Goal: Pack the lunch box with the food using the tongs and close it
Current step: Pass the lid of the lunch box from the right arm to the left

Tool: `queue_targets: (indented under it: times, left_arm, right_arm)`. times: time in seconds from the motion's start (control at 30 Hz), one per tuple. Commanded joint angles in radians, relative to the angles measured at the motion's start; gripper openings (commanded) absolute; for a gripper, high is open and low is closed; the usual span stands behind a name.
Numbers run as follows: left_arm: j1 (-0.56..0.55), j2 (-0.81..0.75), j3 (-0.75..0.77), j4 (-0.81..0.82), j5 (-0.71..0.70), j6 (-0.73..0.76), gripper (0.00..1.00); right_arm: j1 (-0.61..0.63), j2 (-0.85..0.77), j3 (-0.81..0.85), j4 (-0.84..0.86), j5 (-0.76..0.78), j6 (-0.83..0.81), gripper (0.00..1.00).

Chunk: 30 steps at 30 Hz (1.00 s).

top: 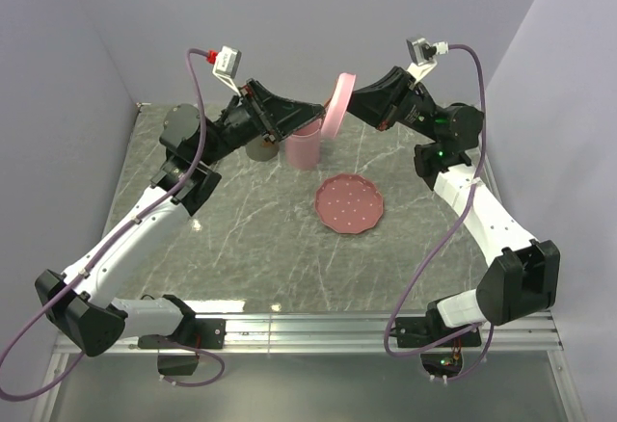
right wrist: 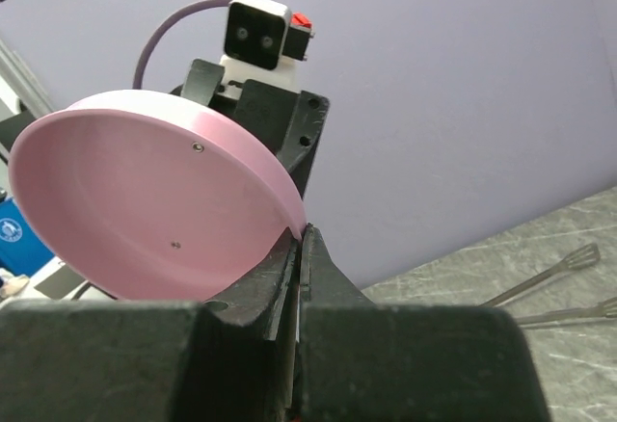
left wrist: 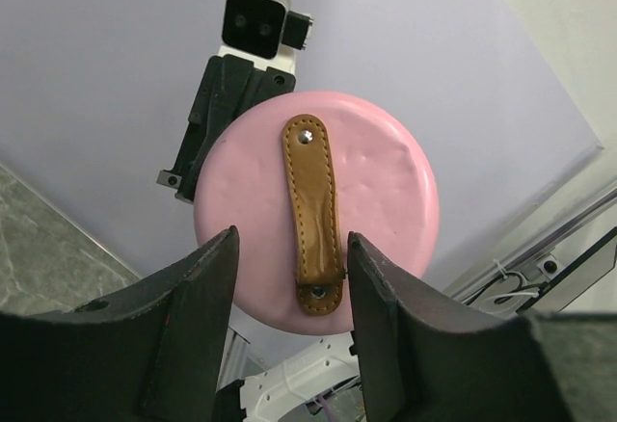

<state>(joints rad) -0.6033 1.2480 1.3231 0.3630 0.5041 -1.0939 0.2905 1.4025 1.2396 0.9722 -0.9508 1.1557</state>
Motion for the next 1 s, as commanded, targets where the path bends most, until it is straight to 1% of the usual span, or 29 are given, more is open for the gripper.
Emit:
queue_targets:
  times: [0.0, 0.17, 0.27, 0.47, 0.5, 0.63, 0.67, 0.77, 0.93, 0.97]
  left_arm:
    - [-0.016, -0.005, 0.007, 0.04, 0.02, -0.004, 0.53]
    - [-0.033, -0.009, 0.001, 0.051, 0.033, -0.017, 0.5]
    - [-0.041, -0.007, -0.002, 0.057, 0.036, -0.021, 0.47]
    - [-0.053, 0.002, -0.002, 0.051, 0.039, -0.023, 0.35]
    - [-0.055, 0.004, -0.004, 0.048, 0.04, -0.02, 0.29]
    - [-0.056, 0.004, -0.015, 0.037, 0.033, -0.014, 0.16]
    - [-0.058, 0.004, -0.016, 0.036, 0.03, -0.012, 0.1]
    - [-0.058, 0.002, -0.018, 0.034, 0.028, -0.003, 0.01]
    - [-0.049, 0.002, -0.002, 0.024, 0.037, 0.035, 0.01]
    - [-0.046, 0.005, 0.001, 0.018, 0.039, 0.042, 0.01]
  right_arm:
    - [0.007, -0.034, 0.026, -0.021, 0.033, -0.051, 0.0]
    - [0.007, -0.034, 0.029, -0.053, 0.038, -0.111, 0.0]
    - [0.01, -0.031, 0.032, -0.059, 0.034, -0.125, 0.0]
    - [0.012, -0.039, 0.035, -0.086, 0.04, -0.154, 0.0]
    - [0.013, -0.039, 0.032, -0.081, 0.043, -0.151, 0.0]
    - [0.013, -0.04, 0.034, -0.092, 0.044, -0.157, 0.0]
    - [0.013, -0.042, 0.032, -0.096, 0.043, -0.16, 0.0]
    - [0.013, -0.042, 0.029, -0.113, 0.037, -0.166, 0.0]
    - [0.013, -0.05, 0.024, -0.159, 0.04, -0.189, 0.01]
    - [0.015, -0.053, 0.024, -0.177, 0.041, -0.194, 0.04]
